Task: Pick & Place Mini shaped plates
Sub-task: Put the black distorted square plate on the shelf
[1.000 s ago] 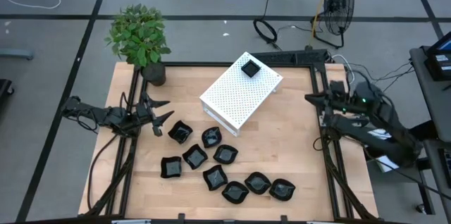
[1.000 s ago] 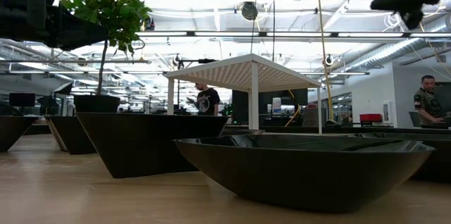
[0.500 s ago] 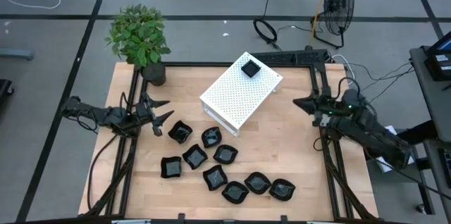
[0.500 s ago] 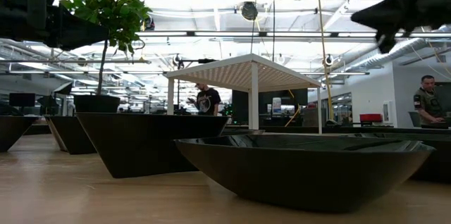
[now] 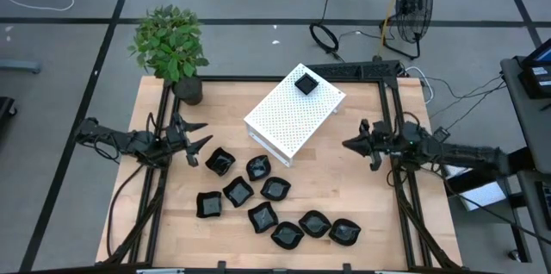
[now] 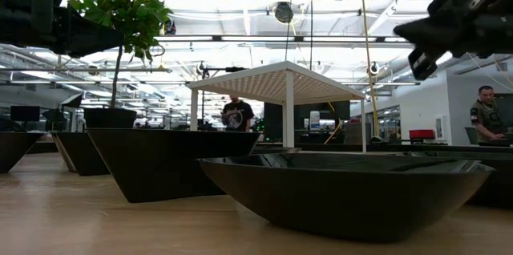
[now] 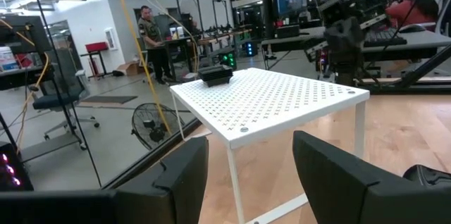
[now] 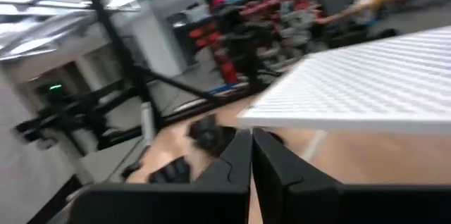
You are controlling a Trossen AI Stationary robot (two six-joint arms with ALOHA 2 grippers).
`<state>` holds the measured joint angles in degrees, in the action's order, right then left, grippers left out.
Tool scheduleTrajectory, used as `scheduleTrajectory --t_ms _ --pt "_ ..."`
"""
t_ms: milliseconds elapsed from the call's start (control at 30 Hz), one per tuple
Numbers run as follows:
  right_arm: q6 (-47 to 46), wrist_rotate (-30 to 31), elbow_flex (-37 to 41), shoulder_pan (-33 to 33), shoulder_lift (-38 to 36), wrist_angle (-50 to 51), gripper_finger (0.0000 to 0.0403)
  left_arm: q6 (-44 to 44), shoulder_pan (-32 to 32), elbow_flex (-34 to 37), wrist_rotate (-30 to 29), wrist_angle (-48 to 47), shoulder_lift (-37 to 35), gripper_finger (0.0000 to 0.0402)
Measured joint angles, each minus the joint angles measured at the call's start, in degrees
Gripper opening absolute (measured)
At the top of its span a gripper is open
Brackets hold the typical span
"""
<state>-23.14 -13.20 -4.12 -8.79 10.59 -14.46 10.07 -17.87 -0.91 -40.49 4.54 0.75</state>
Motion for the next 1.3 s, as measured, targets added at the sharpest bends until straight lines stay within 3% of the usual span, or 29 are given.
scheduleTrajectory --t_ms 200,367,567,900,1300 --pt "8.97 2.2 -0.36 10.85 3.72 -4.96 0.0 0.0 0.0 0.0 -0.07 -0.04 -0.02 0.0212" --pt "16.92 9.37 -3.19 15.03 1.62 0.94 0.0 0.0 0.0 0.0 -0.07 -0.02 0.0 0.0212" --pt "18.33 16.1 -4.43 18.55 -3.12 11.26 0.0 0.0 0.0 0.0 -0.07 -0.04 0.0 0.0212" --pt "22.72 19.44 -2.2 21.7 -10.27 12.56 0.0 0.0 0.0 0.0 -0.07 -0.04 -0.01 0.0212" --pt "26.69 22.07 0.52 21.67 -10.34 12.08 0.0 0.0 0.0 0.0 -0.04 -0.04 -0.02 0.0212"
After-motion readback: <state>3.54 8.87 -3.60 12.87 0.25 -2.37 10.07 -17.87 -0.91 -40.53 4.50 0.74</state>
